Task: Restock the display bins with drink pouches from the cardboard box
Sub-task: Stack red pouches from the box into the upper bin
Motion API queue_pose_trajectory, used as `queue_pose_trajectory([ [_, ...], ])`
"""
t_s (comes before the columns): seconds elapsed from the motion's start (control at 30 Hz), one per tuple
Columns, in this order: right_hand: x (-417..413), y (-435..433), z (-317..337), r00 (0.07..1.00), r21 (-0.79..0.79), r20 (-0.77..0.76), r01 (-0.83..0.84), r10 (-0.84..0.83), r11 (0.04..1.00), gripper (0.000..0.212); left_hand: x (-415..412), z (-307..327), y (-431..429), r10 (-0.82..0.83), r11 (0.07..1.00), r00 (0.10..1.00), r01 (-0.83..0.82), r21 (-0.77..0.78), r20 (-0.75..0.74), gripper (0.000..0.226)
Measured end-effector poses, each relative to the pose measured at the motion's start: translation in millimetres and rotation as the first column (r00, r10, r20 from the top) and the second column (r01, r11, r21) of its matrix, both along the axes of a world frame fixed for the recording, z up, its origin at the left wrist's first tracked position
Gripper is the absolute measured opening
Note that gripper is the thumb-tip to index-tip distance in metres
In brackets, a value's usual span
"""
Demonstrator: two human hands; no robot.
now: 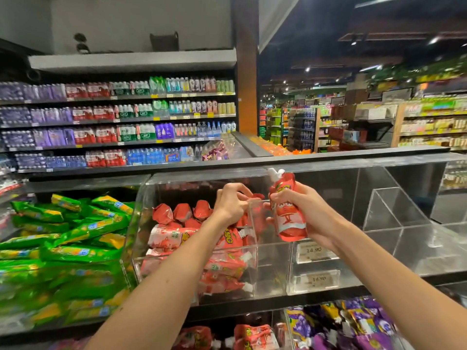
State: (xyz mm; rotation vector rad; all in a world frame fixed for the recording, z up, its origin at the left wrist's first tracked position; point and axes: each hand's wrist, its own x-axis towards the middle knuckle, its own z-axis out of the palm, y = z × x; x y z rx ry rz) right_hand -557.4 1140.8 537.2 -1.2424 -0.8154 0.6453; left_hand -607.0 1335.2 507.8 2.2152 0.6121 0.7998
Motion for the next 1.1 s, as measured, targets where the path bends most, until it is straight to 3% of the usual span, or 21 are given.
queue_pose_trajectory([
  [0.13,5,-4,-1,1.0,0.004,0.014,0.003,-0.003,1.0,0.032,0,2,8,-0.138,0.987,0.986,0.129,-0.096,-0.089,0.015],
  [0.27,3,-3,-2,0.999,0.011,-0.024,-0.027,0.027,1.0,0.04,-13,5,18,-0.275,0.954,0.944,0.243,-0.175,-0.184,0.019],
  [0.37,-1,0,-3,0.995,0.038,-0.079,-0.062,0.065,0.997,0.03,-30,13,15,-0.218,0.968,0.97,0.2,-0.152,-0.11,0.026],
  [0.47,-7,6,0,0.996,0.051,-0.065,-0.056,0.059,0.997,0.014,-58,31,4,-0.15,0.979,0.988,0.155,-0.133,0.046,0.017],
  [0.57,-19,17,6,0.996,0.072,-0.024,-0.084,0.086,0.994,0.029,-97,51,-17,-0.228,0.916,0.961,0.266,-0.299,0.156,0.02],
  [0.7,-44,45,12,0.999,0.081,0.041,-0.022,0.018,0.997,0.028,-136,62,-38,-0.372,0.857,0.926,0.37,-0.359,0.066,0.043],
  [0.83,-74,75,13,0.983,0.049,0.176,0.036,-0.044,0.998,0.058,-155,65,-38,-0.27,0.907,0.962,0.271,-0.322,0.05,0.044],
  [0.97,-86,88,12,0.976,-0.011,0.211,-0.054,0.055,0.998,0.084,-173,63,-19,-0.19,0.939,0.981,0.189,-0.286,0.024,0.047],
  [1.0,-85,90,10,0.977,-0.015,0.211,-0.027,0.029,1.0,0.077,-178,63,-12,-0.171,0.961,0.985,0.164,-0.221,-0.014,0.049],
  [1.1,-73,87,3,0.965,-0.001,0.224,0.138,-0.134,0.99,0.023,-189,61,11,-0.061,0.993,0.973,0.082,0.089,-0.222,0.049],
])
